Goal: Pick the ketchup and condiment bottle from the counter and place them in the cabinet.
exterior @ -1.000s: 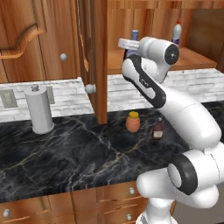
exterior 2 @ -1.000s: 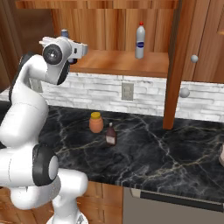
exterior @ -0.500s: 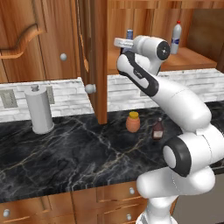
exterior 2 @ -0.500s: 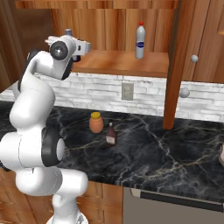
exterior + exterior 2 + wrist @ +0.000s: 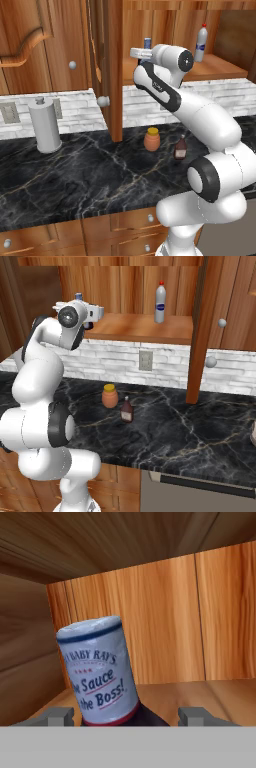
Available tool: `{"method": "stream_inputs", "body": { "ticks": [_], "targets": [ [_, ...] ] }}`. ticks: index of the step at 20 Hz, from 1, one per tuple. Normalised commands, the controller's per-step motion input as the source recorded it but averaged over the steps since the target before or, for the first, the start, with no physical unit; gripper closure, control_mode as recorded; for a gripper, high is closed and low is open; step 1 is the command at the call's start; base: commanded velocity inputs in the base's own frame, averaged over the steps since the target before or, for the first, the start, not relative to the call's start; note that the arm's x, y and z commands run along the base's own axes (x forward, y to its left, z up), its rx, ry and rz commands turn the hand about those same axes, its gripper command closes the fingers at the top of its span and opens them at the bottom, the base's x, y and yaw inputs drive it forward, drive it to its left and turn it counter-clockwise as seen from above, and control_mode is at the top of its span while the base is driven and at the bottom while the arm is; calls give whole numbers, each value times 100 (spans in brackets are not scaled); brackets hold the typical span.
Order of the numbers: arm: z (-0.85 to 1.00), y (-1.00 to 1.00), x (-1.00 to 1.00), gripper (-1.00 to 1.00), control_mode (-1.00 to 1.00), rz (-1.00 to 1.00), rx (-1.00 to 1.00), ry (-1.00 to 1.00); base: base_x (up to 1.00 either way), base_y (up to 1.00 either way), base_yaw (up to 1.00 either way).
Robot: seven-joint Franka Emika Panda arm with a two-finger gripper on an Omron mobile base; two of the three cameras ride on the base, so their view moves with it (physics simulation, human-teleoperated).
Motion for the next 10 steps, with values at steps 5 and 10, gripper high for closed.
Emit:
{"method": "stream_inputs", "body": {
  "ticks": [5,10],
  "targets": [
    [0,0,31,100,-100,0,0,0,0,0,0],
    [-12,0,39,100,-100,0,0,0,0,0,0]
  ]
}}
